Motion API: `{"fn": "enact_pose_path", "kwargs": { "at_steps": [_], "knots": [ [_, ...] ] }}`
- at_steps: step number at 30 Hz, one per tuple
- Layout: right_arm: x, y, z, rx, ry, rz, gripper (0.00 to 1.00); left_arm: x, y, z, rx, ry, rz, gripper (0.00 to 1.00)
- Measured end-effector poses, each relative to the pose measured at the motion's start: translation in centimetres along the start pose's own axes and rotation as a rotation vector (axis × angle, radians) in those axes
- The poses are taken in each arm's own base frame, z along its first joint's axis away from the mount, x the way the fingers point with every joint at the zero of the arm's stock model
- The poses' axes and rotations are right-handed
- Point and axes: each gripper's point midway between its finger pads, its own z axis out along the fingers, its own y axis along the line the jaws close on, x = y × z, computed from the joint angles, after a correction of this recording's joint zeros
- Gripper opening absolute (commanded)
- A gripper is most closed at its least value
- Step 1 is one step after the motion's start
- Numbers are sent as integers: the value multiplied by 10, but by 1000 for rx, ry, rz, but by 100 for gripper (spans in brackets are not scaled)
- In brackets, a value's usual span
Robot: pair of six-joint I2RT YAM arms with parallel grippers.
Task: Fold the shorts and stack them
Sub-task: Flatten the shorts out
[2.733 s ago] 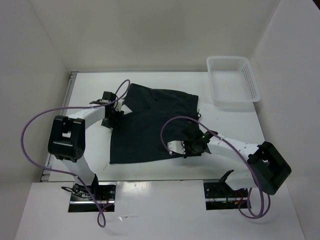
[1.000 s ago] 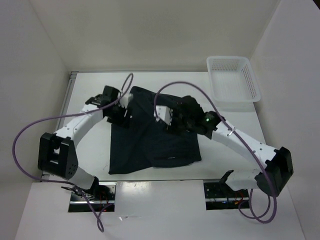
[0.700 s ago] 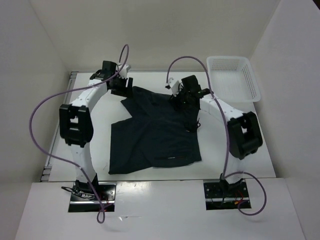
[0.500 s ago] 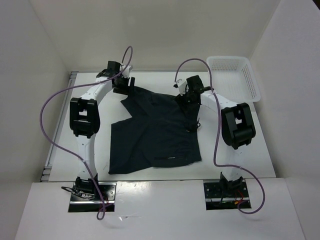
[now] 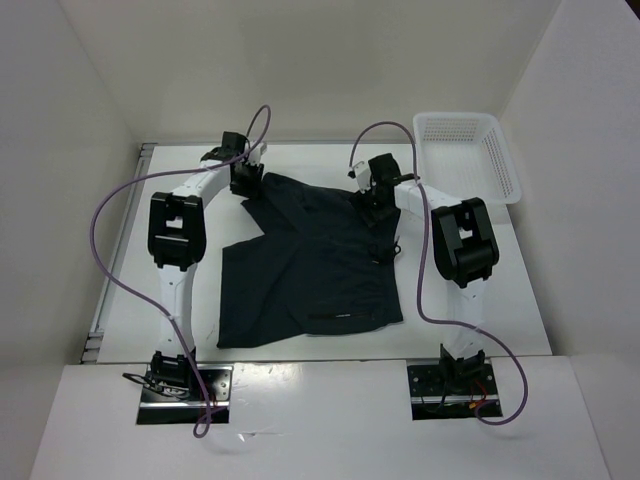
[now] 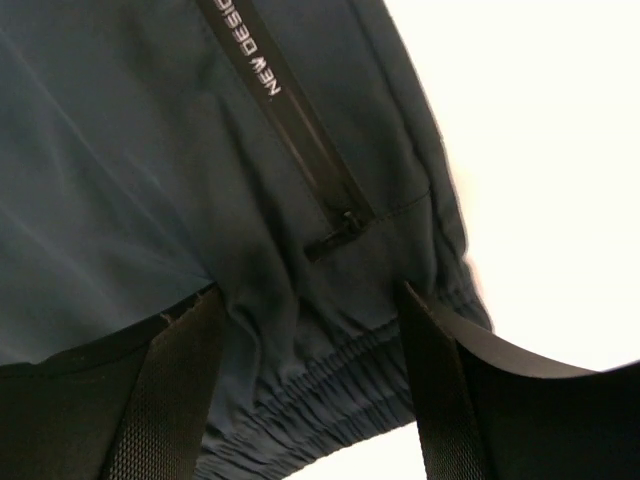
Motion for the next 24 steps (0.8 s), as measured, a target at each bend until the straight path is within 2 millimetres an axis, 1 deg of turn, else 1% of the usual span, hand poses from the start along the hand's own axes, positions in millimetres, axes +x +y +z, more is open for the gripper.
{"fn": "enact_pose_path", "kwargs": {
  "at_steps": [1, 2, 3, 4, 6, 9, 10, 13, 14, 16, 17, 19, 20, 21, 23, 24],
  "knots": [
    [3, 0, 4, 4, 10, 10, 72, -1, 1, 1, -7, -5, 0, 32],
    [1, -3, 3, 17, 8, 8, 72, -2, 2, 1, -11, -8, 1, 10],
    [-1, -6, 2, 32, 5, 9, 72, -2, 3, 1, -14, -8, -2, 2],
    [-3, -8, 2, 39, 1, 11, 72, -1, 2, 2, -11, -7, -3, 0],
    [-6, -9, 1, 44, -4, 14, 72, 1, 1, 1, -9, -12, -2, 0],
    [-8, -8, 0, 35, -7, 13, 72, 13, 3, -8, -24, 2, -5, 0],
    [-8, -7, 0, 26, -5, 9, 72, 23, 3, -15, -33, 19, -7, 0],
    [-11, 3, -4, -29, -5, -15, 72, 62, 5, -42, -77, 106, -19, 0],
    [-14, 6, -6, -45, -7, -26, 72, 75, 6, -50, -96, 131, -21, 5],
    [-24, 12, -11, -65, -27, -44, 72, 94, 8, -67, -129, 179, -23, 20],
    [-31, 13, -14, -66, -42, -48, 72, 96, 8, -72, -138, 190, -21, 40],
    [-45, 12, -19, -55, -73, -49, 72, 90, 9, -78, -144, 180, -16, 51],
    [-54, 10, -22, -45, -94, -46, 72, 82, 7, -80, -141, 163, -18, 62],
    [-61, 7, -24, -31, -111, -40, 72, 72, 5, -82, -131, 144, -14, 66],
    [-68, -2, -26, 4, -132, -29, 72, 40, 1, -89, -103, 73, -7, 70],
    [-70, -7, -27, 25, -139, -23, 72, 19, -2, -92, -85, 24, -2, 71]
  ]
}}
